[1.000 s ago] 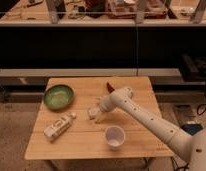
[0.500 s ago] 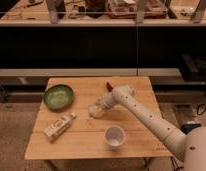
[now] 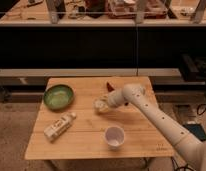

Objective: Place the white sponge in the ceramic cup

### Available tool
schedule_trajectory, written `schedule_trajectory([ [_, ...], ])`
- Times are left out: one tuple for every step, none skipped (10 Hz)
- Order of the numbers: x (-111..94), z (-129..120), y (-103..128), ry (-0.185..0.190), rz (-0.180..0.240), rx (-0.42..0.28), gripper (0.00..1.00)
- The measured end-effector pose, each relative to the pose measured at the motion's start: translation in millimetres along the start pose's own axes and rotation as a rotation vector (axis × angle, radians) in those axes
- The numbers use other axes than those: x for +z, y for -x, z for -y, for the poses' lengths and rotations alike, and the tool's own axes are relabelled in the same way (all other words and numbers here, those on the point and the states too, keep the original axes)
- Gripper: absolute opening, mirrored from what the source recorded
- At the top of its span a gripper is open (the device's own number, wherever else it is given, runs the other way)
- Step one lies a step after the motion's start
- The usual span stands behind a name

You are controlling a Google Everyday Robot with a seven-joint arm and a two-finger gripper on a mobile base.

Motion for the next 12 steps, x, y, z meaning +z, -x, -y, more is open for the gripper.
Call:
schedule_trajectory([
  [-22,6,1,-0.001,-0.003,-0.005,0.17],
  [-50,13,1,-0.002,-0.004,-0.01,0.17],
  [-73,17,-2,-0.005,-0.006,-0.013,0.17],
  [-92,18,-6,-0.006,-0.011,-0.013,0.17],
  [-119,22,-13,-0.014,-0.019,-0.007,0.17],
  [-138,26,-15,-0.024,-0.022,0.003,0.17],
  [-152,32,-12,-0.034,-0.017,0.012,0.17],
  [-163,39,-9,-0.043,-0.011,0.024,0.17],
  [-177,54,-6,-0.058,-0.003,0.036,0.17],
  [-185,69,-5,-0.071,0.0,0.042,0.17],
  [-190,84,-5,-0.082,-0.003,0.049,0.17],
  [-194,105,-7,-0.095,-0.01,0.056,0.17],
])
